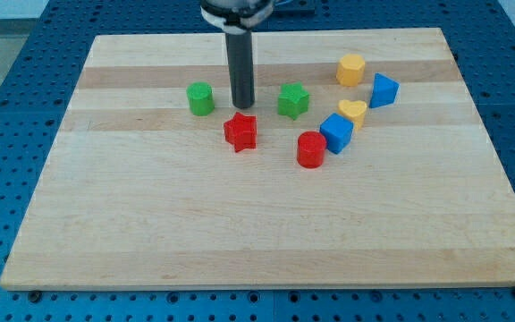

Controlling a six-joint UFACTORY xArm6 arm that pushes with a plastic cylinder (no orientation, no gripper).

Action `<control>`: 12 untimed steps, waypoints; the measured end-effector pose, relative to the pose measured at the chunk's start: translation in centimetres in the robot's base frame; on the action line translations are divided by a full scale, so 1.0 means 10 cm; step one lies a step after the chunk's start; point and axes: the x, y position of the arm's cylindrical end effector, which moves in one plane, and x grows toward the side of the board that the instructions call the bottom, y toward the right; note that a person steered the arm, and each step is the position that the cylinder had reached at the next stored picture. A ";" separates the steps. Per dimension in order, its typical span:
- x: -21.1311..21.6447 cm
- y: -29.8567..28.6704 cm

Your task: Push the yellow hexagon towards the center

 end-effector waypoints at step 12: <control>-0.48 1.81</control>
